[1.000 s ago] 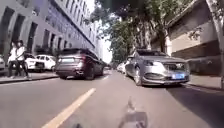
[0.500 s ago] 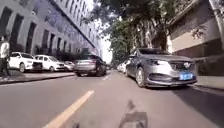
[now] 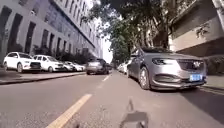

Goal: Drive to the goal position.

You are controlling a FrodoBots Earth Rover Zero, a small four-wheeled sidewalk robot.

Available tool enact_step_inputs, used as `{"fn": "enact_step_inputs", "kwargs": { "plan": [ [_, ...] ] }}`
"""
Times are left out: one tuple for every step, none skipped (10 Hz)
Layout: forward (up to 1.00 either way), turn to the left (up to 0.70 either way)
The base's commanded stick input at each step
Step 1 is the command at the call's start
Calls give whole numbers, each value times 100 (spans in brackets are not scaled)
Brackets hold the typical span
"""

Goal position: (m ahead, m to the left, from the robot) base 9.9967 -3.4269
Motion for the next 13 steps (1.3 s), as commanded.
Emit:
{"fn": "enact_step_inputs", "kwargs": {
  "plan": [
    [70, 0],
    [70, 0],
    [70, 0],
    [70, 0],
    [70, 0],
    [70, 0],
    [70, 0],
    [70, 0],
    [70, 0],
    [70, 0],
    [70, 0],
    [70, 0],
    [70, 0]
  ]
}}
